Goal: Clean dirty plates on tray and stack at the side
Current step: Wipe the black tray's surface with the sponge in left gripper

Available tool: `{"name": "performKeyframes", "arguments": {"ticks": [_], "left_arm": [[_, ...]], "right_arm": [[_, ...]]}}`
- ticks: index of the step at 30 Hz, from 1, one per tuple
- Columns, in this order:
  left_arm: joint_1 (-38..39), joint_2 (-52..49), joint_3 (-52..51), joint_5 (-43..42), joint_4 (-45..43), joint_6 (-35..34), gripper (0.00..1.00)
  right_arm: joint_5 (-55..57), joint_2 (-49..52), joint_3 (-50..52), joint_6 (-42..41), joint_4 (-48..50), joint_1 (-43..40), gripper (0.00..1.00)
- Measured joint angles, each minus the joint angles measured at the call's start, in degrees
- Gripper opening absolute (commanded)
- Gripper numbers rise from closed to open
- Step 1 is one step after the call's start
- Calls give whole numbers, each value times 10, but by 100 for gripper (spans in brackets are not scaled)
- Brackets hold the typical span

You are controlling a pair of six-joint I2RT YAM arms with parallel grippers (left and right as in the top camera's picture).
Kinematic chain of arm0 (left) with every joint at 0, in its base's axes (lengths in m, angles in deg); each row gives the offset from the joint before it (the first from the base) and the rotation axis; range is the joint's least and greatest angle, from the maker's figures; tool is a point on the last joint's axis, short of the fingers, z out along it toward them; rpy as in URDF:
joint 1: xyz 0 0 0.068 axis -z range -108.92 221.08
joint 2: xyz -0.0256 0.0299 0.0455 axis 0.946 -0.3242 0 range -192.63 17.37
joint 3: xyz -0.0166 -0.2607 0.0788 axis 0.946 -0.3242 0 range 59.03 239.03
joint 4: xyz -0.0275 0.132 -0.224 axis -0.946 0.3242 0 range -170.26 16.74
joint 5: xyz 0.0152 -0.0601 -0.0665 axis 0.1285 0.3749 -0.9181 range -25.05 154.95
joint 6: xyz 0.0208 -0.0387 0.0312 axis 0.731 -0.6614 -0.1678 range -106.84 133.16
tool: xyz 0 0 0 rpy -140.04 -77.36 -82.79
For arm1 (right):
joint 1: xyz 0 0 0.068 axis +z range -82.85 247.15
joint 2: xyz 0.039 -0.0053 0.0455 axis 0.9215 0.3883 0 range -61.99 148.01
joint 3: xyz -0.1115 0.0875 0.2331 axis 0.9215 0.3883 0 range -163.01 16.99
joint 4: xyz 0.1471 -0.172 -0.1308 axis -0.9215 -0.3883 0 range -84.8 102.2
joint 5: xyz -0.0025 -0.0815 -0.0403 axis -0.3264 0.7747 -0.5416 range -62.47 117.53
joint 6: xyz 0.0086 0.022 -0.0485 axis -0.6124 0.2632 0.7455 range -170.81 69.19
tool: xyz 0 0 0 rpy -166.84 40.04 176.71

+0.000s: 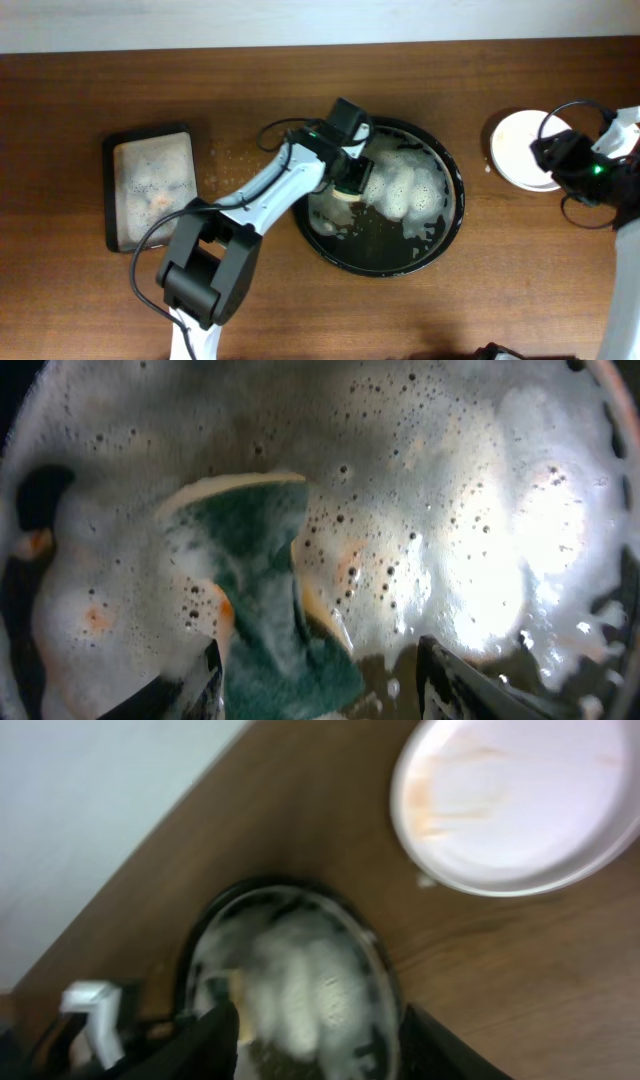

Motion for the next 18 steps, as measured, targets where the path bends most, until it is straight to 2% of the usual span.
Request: {"name": "performKeyframes", "arguments": {"ticks": [2,5,8,10,11,12,15,18], "left_arm": [[16,-1,0,37,-8,0,48],[18,-22,0,61,-28,2,29],[17,-53,0,75,-40,4,22],[17,-54,0,77,-44,4,13],[17,-54,0,77,-45,3,3],[17,-57,0,79,-45,4,1],[17,-60,4,79,-38,4,0],[17,-62,28,79,21,-5,0]], "right_arm": [[9,-48,-1,2,-36,35,54],[15,-61,-1,5,-64,55,53],[22,-58,-1,7,-77,57,51],[24,-58,-1,7,-79,57,50],[25,-58,-1,8,-79,57,50],[25,-58,-1,8,-80,57,50],[25,-58,-1,8,-83,57,50],[25,-58,-1,8,-87,57,50]]}}
